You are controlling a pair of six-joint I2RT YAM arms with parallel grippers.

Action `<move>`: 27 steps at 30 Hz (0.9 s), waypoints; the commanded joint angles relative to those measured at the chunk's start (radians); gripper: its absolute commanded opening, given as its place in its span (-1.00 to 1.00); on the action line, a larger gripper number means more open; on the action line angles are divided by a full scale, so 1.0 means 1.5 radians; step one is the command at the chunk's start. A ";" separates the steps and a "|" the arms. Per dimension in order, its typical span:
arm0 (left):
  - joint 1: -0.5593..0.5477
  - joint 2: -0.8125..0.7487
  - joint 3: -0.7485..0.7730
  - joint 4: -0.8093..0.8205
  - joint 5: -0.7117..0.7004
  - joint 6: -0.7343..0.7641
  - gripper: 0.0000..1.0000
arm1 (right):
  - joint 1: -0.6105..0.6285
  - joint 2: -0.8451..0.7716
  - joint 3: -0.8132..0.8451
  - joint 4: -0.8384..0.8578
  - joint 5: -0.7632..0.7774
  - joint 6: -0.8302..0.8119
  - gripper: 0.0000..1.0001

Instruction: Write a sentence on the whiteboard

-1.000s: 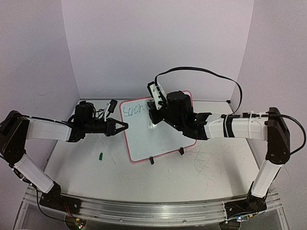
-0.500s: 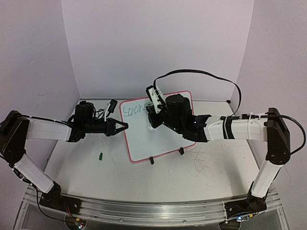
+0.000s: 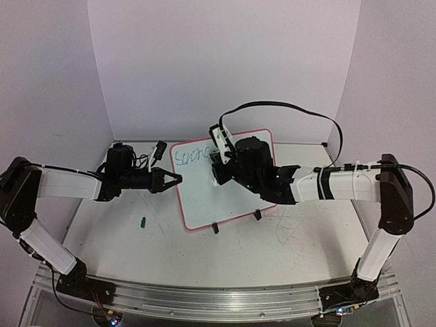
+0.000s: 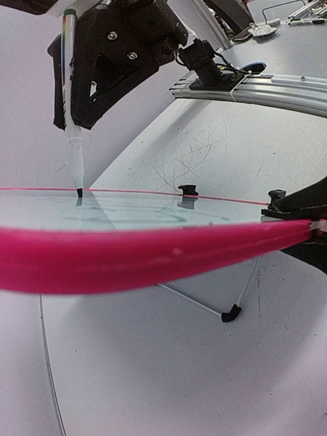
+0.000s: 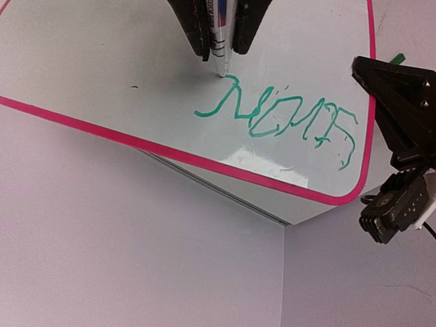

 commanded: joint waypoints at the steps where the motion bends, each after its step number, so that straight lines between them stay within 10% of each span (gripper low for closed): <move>1: 0.006 -0.002 0.020 -0.005 -0.082 0.066 -1.00 | -0.004 -0.022 0.003 -0.004 0.051 -0.001 -1.00; 27: 0.006 0.003 0.022 -0.006 -0.080 0.069 -1.00 | -0.013 0.016 0.056 0.025 0.027 -0.013 -1.00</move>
